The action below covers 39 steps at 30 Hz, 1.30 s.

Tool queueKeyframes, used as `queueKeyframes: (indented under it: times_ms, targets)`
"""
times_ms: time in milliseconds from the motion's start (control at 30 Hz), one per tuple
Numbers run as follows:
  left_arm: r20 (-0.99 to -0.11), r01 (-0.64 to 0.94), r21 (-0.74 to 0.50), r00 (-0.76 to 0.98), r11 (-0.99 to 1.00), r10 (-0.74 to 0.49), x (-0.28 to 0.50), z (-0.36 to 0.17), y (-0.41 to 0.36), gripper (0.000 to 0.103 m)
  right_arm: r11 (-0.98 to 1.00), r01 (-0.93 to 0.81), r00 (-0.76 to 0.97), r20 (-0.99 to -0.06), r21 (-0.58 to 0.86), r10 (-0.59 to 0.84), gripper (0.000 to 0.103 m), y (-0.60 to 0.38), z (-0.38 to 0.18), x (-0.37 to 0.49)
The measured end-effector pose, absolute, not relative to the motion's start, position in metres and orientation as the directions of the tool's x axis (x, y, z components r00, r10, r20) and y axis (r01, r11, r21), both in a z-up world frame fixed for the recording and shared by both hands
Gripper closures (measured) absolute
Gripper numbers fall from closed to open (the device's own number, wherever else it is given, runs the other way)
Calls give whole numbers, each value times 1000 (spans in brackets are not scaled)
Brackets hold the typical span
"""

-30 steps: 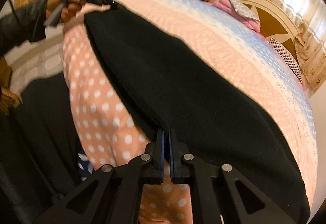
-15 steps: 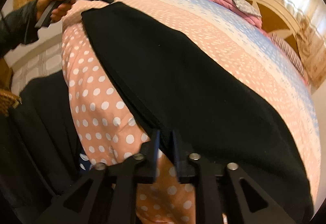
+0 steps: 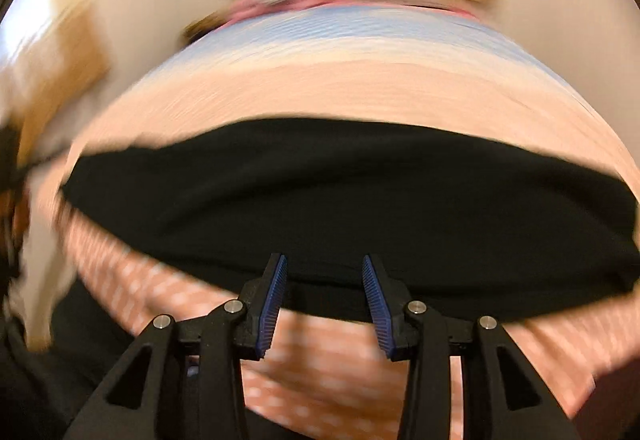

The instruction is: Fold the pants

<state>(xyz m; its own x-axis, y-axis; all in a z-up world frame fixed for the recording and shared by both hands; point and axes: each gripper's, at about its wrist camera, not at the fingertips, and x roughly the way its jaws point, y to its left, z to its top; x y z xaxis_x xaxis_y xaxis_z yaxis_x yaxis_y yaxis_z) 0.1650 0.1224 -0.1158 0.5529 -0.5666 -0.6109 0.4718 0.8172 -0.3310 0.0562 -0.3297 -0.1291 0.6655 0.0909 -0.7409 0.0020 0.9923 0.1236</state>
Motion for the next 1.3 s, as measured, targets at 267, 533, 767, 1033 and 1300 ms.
queueKeyframes:
  times_ms: [267, 533, 767, 1033, 1300]
  targets:
    - [-600, 744, -386, 247, 546, -761, 144, -123, -57, 60, 827, 445, 705, -704, 344, -87, 62, -468, -122, 4]
    - [-631, 804, -408, 93, 432, -770, 124, -145, -139, 63, 628, 550, 750, -657, 551, -81, 61, -536, -141, -13]
    - [-676, 785, -412, 76, 462, -733, 117, -160, -146, 74, 569, 526, 789, -612, 632, -51, 85, -556, -145, 3]
    - [-669, 756, -458, 54, 468, -741, 126, -166, -141, 90, 703, 385, 874, -481, 598, -70, 99, -541, -105, -8]
    - [-675, 765, -462, 26, 449, -737, 125, -168, -145, 91, 646, 542, 766, -632, 537, -118, 99, -573, -156, -23]
